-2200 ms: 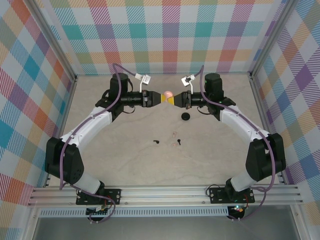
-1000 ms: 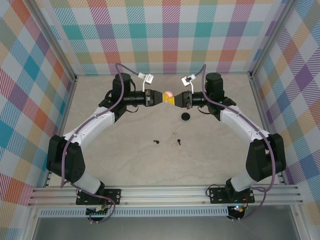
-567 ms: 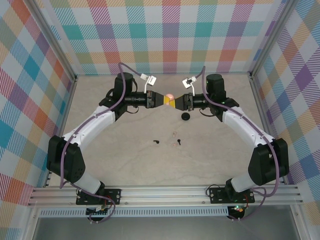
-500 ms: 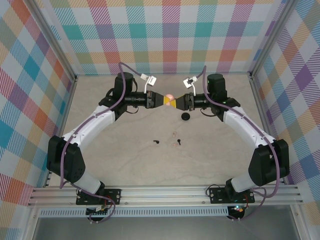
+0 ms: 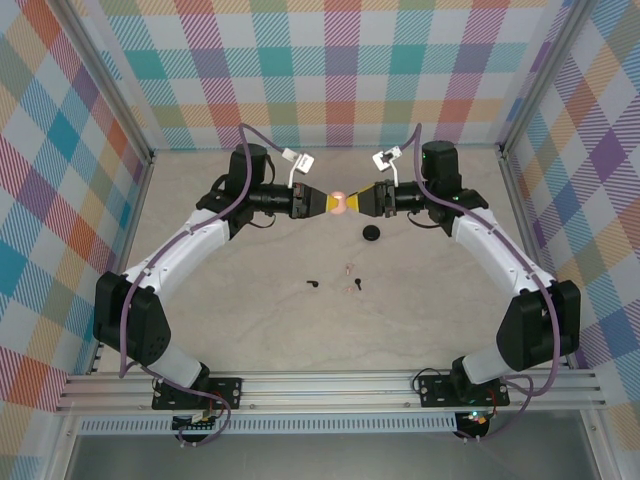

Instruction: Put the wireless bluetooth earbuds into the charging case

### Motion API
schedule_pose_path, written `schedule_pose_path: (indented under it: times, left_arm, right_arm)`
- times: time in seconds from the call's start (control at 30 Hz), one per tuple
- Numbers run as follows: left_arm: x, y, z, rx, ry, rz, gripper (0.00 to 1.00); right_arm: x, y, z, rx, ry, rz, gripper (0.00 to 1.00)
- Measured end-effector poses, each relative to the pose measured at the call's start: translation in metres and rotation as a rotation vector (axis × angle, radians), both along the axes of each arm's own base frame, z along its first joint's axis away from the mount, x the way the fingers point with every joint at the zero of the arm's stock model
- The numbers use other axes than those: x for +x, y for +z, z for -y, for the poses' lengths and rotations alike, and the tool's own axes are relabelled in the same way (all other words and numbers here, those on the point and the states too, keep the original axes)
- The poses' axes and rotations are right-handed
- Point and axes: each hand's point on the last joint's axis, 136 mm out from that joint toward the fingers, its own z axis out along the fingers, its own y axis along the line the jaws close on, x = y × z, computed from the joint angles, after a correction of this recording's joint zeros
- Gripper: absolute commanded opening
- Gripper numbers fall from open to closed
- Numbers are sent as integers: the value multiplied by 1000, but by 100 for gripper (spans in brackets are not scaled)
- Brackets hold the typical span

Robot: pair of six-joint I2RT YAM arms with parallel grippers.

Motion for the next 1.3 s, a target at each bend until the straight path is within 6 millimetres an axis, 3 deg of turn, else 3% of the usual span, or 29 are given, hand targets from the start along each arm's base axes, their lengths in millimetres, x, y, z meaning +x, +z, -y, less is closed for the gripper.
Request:
schedule_pose_path:
  times: [0.77, 0.93, 1.3]
  left_arm:
    - [-5, 5, 1, -18, -33, 1, 12]
    - [-6, 6, 2, -22, -41, 0, 12]
    - [-7, 6, 2, -27, -49, -1, 26]
  right_arm:
    - [2, -3, -13, 4, 67, -29, 38]
    - [1, -4, -14, 3, 75, -33, 28]
    - [1, -2, -14, 9, 76, -37, 21]
